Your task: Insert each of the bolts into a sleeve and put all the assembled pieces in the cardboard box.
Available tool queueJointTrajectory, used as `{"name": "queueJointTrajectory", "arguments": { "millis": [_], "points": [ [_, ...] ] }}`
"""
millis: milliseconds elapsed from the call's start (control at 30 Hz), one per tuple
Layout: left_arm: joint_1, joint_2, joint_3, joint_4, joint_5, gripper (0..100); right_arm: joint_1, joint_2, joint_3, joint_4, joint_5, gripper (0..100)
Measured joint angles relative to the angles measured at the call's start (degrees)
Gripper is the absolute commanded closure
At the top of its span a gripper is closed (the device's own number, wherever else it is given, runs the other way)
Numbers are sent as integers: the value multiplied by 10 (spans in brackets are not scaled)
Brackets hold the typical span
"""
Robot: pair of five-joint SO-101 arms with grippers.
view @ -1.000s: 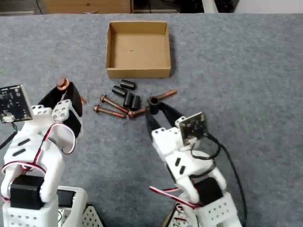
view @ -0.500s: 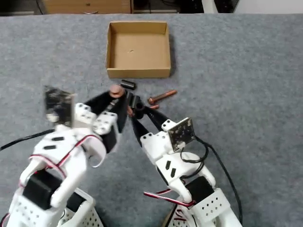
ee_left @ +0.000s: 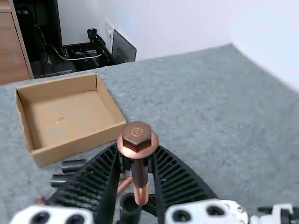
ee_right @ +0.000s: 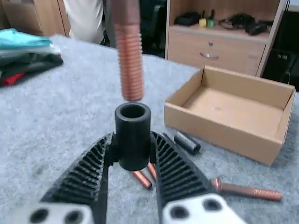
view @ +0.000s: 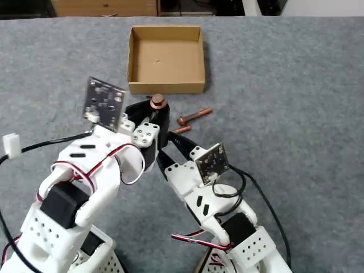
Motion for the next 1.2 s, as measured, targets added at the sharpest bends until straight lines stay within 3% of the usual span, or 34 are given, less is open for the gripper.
{"name": "queueJointTrajectory", "arguments": {
  "millis": [400,667,1200],
  "points": [
    [0,0,0,20,-36,981,0,0,0,1,0,998],
    [0,0,0,21,4,981,0,0,0,1,0,998],
    [0,-2,43,18,5,981,-1,1,0,3,1,998]
  ]
}}
